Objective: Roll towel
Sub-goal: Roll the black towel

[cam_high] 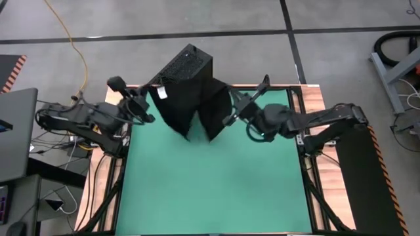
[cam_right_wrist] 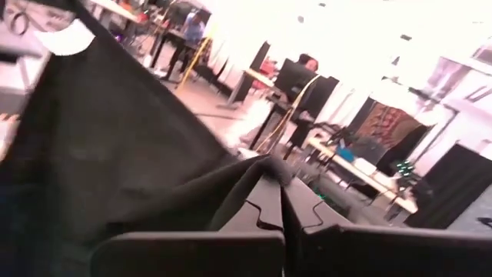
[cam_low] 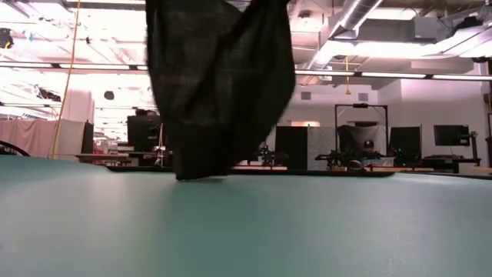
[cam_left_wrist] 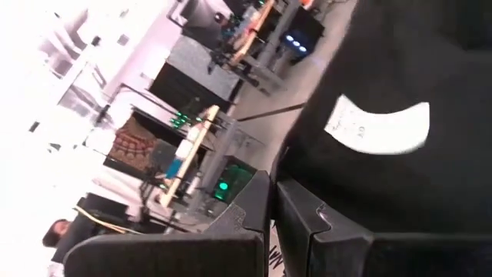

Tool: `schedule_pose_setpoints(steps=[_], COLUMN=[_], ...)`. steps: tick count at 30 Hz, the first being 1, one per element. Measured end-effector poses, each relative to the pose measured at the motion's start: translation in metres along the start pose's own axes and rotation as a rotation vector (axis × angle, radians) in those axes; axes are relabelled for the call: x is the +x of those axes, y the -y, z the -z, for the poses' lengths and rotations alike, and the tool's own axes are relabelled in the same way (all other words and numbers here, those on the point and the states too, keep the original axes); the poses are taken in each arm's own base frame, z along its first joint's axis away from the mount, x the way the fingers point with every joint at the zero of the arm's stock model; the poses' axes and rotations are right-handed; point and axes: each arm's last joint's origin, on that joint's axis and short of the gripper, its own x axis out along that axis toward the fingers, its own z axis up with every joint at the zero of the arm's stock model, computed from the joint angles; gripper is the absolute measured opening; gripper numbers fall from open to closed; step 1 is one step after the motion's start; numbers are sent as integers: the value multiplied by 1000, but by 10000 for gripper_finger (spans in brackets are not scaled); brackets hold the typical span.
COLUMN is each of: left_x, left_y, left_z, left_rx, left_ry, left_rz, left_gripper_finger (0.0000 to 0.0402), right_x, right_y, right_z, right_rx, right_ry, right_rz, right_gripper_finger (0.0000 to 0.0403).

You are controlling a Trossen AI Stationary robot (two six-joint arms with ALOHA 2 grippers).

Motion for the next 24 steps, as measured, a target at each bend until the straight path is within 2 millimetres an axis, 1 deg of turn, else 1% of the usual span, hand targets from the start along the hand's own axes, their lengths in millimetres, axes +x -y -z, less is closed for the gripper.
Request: schedule_pose_setpoints(steps=[3, 5, 9, 12, 16, 19, 21, 24], left_x=[-3, -6, -12, -19, -38, -58, -73, -96], left_y=[-14, -20, -18, -8, 15, 34, 46, 59], left_z=[-4, -6, -8, -11, -21, -32, -40, -55], left_rx=[-16, -33, -37, -53, -3, 58, 85, 70], left_ry=[10, 23, 48, 74, 101, 128, 176, 243], left_rz=[-7, -3, 17, 44, 57, 40, 70, 120], left_gripper_finger=[0, 0, 0, 0, 0, 0, 0, 0], right_x=[-7, -12, -25, -36, -58, -77, -90, -108], right_y=[7, 7, -4, -20, -45, -60, -67, -74], right_z=[-15, -20, -23, -23, -21, -23, -28, -41], right_rx=[-11, -16, -20, -44, -115, -165, -195, -216], right_ry=[5, 10, 11, -10, -39, -62, -69, -56], right_rz=[22, 15, -13, -21, -34, -16, -15, -46], right_gripper_finger=[2, 2, 2, 2, 2, 2, 2, 2])
